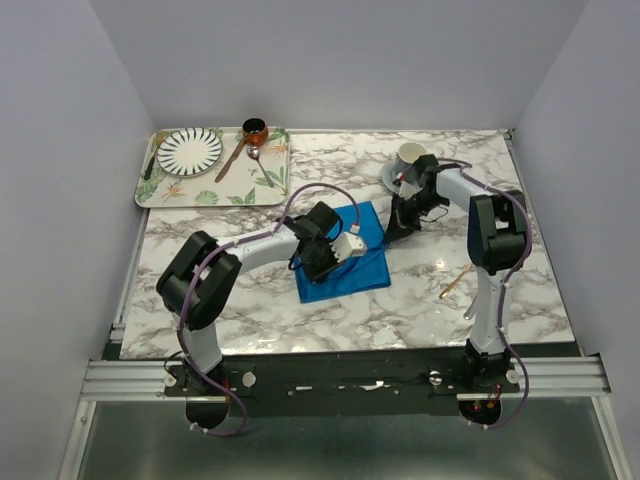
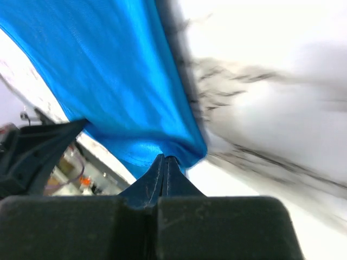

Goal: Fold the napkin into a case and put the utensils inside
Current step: Fold the square-folded napkin at the center of the board.

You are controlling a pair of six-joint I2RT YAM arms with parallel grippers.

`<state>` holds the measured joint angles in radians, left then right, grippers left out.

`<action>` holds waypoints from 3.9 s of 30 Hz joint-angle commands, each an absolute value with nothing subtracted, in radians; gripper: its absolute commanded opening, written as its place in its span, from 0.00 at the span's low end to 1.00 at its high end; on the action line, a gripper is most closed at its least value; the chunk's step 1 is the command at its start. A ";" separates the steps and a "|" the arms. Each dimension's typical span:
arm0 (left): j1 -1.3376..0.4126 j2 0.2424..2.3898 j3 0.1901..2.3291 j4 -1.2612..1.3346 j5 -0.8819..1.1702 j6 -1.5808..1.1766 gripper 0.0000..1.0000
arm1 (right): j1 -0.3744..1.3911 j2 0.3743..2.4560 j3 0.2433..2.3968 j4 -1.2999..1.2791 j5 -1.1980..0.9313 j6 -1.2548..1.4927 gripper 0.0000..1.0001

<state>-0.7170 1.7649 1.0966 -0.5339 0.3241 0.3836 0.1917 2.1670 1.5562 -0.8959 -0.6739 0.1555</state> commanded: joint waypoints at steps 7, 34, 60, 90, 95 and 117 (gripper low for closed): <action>-0.746 1.937 1.316 -0.531 0.417 0.210 0.00 | 0.054 2.080 1.576 -1.069 -0.629 -0.061 0.49; -0.749 1.973 1.351 -0.565 0.497 0.129 0.00 | 0.181 1.927 1.000 -0.399 -0.838 0.423 0.01; -0.788 1.835 1.301 -0.626 0.569 0.140 0.00 | 0.181 1.931 0.974 -0.403 -0.742 0.423 0.01; -0.739 2.103 1.405 -0.514 0.675 -0.049 0.00 | 0.091 1.717 0.882 -0.345 -0.782 0.526 0.08; -0.736 2.092 1.416 -0.515 0.676 -0.041 0.00 | 0.092 1.749 0.858 -0.255 -0.819 0.584 0.05; -0.759 1.985 1.381 -0.502 0.718 -0.051 0.00 | 0.095 1.908 0.835 -0.173 -0.762 0.635 0.01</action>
<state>-0.7399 2.0682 1.4017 -0.5186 0.6960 -0.0505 0.0906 1.8721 0.8505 -0.1669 -0.8326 0.6357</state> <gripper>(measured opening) 0.006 0.014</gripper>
